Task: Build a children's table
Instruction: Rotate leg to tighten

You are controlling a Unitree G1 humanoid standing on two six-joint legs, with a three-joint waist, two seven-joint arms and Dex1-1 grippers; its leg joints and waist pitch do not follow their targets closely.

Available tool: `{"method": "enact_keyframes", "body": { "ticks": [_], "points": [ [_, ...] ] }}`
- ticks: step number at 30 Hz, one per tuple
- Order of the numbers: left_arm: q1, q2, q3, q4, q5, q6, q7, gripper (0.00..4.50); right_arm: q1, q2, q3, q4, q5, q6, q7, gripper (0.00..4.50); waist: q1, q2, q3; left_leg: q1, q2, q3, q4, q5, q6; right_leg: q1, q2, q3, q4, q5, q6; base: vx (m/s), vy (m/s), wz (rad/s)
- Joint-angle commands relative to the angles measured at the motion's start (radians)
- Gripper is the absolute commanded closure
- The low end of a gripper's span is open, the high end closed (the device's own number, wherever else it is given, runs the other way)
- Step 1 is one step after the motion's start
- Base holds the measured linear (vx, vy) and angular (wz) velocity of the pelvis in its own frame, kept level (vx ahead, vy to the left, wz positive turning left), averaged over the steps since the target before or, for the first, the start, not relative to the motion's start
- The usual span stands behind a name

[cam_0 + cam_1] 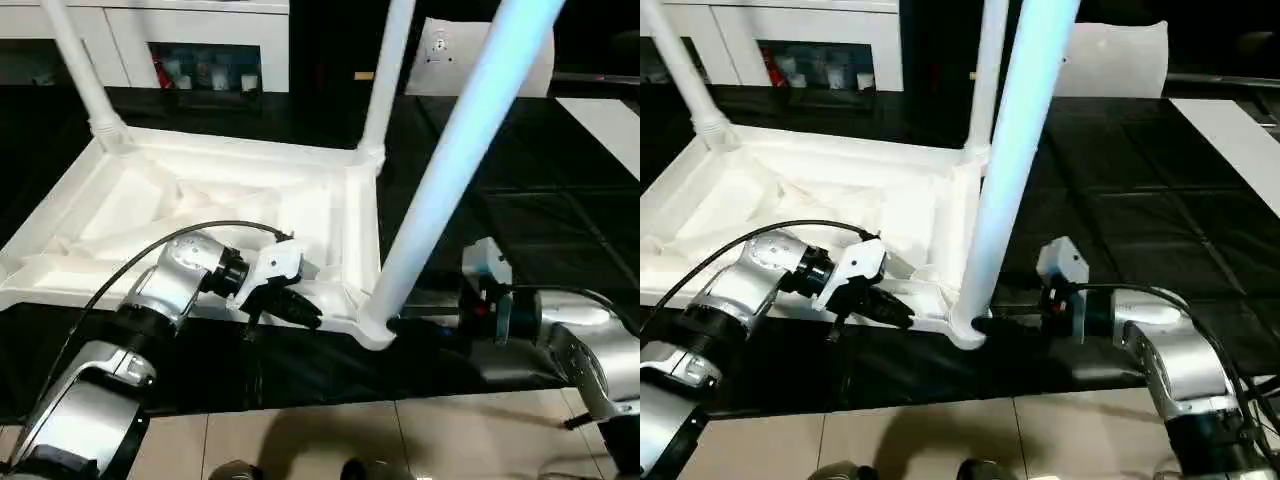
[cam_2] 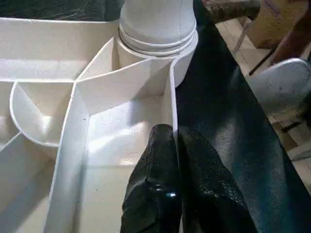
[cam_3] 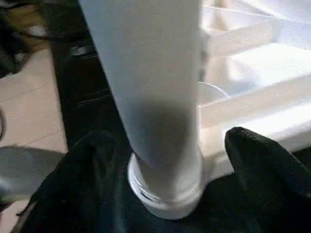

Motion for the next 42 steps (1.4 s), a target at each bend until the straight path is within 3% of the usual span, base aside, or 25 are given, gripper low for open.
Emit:
{"method": "enact_keyframes", "body": {
  "ticks": [1, 8, 12, 21, 26, 29, 30, 32, 33, 34, 37, 38, 40, 41, 42],
  "points": [
    [-0.011, -0.019, -0.048, 0.008, 0.019, -0.023, -0.062, 4.50, -0.018, -0.014, 0.025, 0.019, 0.009, -0.022, 0.038, 0.90, 0.003, -0.005, -0.060, 0.011, 0.100, -0.038, -0.066, -0.117, 0.084, 0.050, -0.114, 0.065, -0.063, -0.262, -0.218, 0.000, 0.000, 0.00],
    [-0.016, -0.033, -0.053, 0.010, 0.017, -0.026, -0.068, 4.50, -0.032, -0.011, 0.046, 0.051, -0.010, -0.047, 0.059, 1.41, 0.020, -0.008, -0.059, 0.012, 0.100, -0.038, -0.067, -0.111, 0.079, 0.049, -0.116, 0.065, -0.062, -0.265, -0.213, 0.000, 0.000, 0.00],
    [-0.019, -0.026, -0.057, 0.023, 0.021, -0.042, -0.071, 4.50, -0.038, -0.023, 0.053, 0.058, -0.010, -0.048, 0.080, 1.94, 0.026, -0.006, -0.060, 0.013, 0.099, -0.037, -0.066, -0.104, 0.082, 0.049, -0.115, 0.064, -0.063, -0.268, -0.203, 0.000, 0.000, 0.00],
    [-0.014, -0.022, -0.056, 0.022, 0.025, -0.050, -0.076, 4.50, -0.057, -0.034, 0.071, 0.085, -0.018, -0.072, 0.103, 2.49, 0.028, -0.007, -0.061, 0.012, 0.101, -0.038, -0.067, -0.100, 0.082, 0.049, -0.115, 0.064, -0.059, -0.250, -0.210, 0.000, 0.000, 0.00],
    [-0.012, -0.054, -0.022, 0.024, 0.013, 0.008, 0.011, 4.50, -0.022, -0.013, 0.077, 0.045, 0.009, -0.024, 0.073, 2.53, 0.029, -0.007, -0.060, 0.013, 0.102, -0.037, -0.066, -0.109, 0.079, 0.049, -0.115, 0.064, -0.062, -0.265, -0.212, 0.000, 0.000, 0.00],
    [-0.022, -0.094, 0.008, 0.032, 0.015, 0.086, 0.128, 4.50, 0.011, 0.027, 0.070, -0.008, 0.024, 0.038, -0.020, 2.54, 0.031, -0.003, -0.054, 0.018, 0.101, -0.039, -0.070, -0.150, 0.060, 0.045, -0.117, 0.065, -0.074, -0.352, -0.191, 0.000, 0.000, 0.00],
    [-0.024, -0.113, 0.020, 0.032, 0.011, 0.109, 0.167, 4.50, 0.023, 0.046, 0.073, -0.025, 0.012, 0.054, -0.065, 2.54, 0.026, -0.008, -0.052, 0.020, 0.101, -0.043, -0.073, -0.175, 0.045, 0.044, -0.118, 0.064, -0.081, -0.406, -0.173, 0.000, 0.000, 0.00],
    [-0.026, -0.139, 0.033, 0.024, 0.003, 0.146, 0.211, 4.50, 0.033, 0.083, 0.076, -0.036, -0.017, 0.069, -0.143, 2.54, 0.022, -0.006, -0.048, 0.023, 0.099, -0.046, -0.076, -0.205, 0.029, 0.038, -0.118, 0.064, -0.090, -0.465, -0.156, 0.000, 0.000, 0.00],
    [-0.029, -0.172, 0.048, 0.020, -0.001, 0.190, 0.273, 4.50, 0.038, 0.131, 0.075, -0.041, -0.043, 0.102, -0.237, 2.54, 0.012, -0.008, -0.047, 0.020, 0.096, -0.051, -0.078, -0.232, 0.013, 0.041, -0.121, 0.061, -0.099, -0.558, -0.122, 0.000, 0.000, 0.00],
    [-0.032, -0.194, 0.058, 0.017, -0.003, 0.220, 0.312, 4.50, 0.039, 0.162, 0.073, -0.043, -0.060, 0.125, -0.298, 2.55, 0.010, -0.007, -0.047, 0.024, 0.093, -0.053, -0.077, -0.243, 0.011, 0.036, -0.121, 0.059, -0.103, -0.579, -0.115, -0.057, 0.016, -0.04],
    [-0.040, -0.262, 0.081, 0.012, -0.011, 0.289, 0.409, 4.50, 0.021, 0.279, 0.057, -0.036, -0.077, 0.192, -0.462, 2.56, -0.017, -0.005, -0.044, 0.024, 0.091, -0.061, -0.078, -0.298, -0.005, 0.030, -0.118, 0.054, -0.112, -0.635, -0.093, 0.000, 0.000, 0.00],
    [-0.043, -0.276, 0.085, 0.014, -0.012, 0.299, 0.432, 4.50, 0.014, 0.305, 0.052, -0.032, -0.079, 0.205, -0.495, 2.57, -0.030, 0.001, -0.044, 0.022, 0.091, -0.063, -0.080, -0.320, -0.012, 0.029, -0.116, 0.054, -0.114, -0.636, -0.092, 0.000, 0.000, 0.00],
    [-0.047, -0.301, 0.094, 0.014, -0.011, 0.321, 0.473, 4.50, 0.003, 0.352, 0.044, -0.030, -0.082, 0.231, -0.555, 2.57, -0.041, 0.003, -0.045, 0.021, 0.090, -0.067, -0.079, -0.339, -0.012, 0.030, -0.118, 0.051, -0.117, -0.640, -0.087, 0.000, 0.000, 0.00],
    [-0.058, -0.341, 0.113, 0.022, -0.015, 0.341, 0.538, 4.50, -0.035, 0.431, 0.030, 0.011, -0.104, 0.243, -0.665, 2.57, -0.049, 0.017, -0.045, 0.026, 0.091, -0.067, -0.081, -0.364, -0.018, 0.027, -0.114, 0.050, -0.122, -0.628, -0.091, 0.000, 0.000, 0.00],
    [-0.068, -0.374, 0.131, 0.028, -0.020, 0.356, 0.594, 4.50, -0.072, 0.496, 0.018, 0.056, -0.123, 0.244, -0.757, 2.57, -0.057, 0.018, -0.046, 0.027, 0.090, -0.070, -0.082, -0.377, -0.024, 0.025, -0.113, 0.046, -0.119, -0.617, -0.097, 0.000, 0.000, 0.00]
  ]
}}
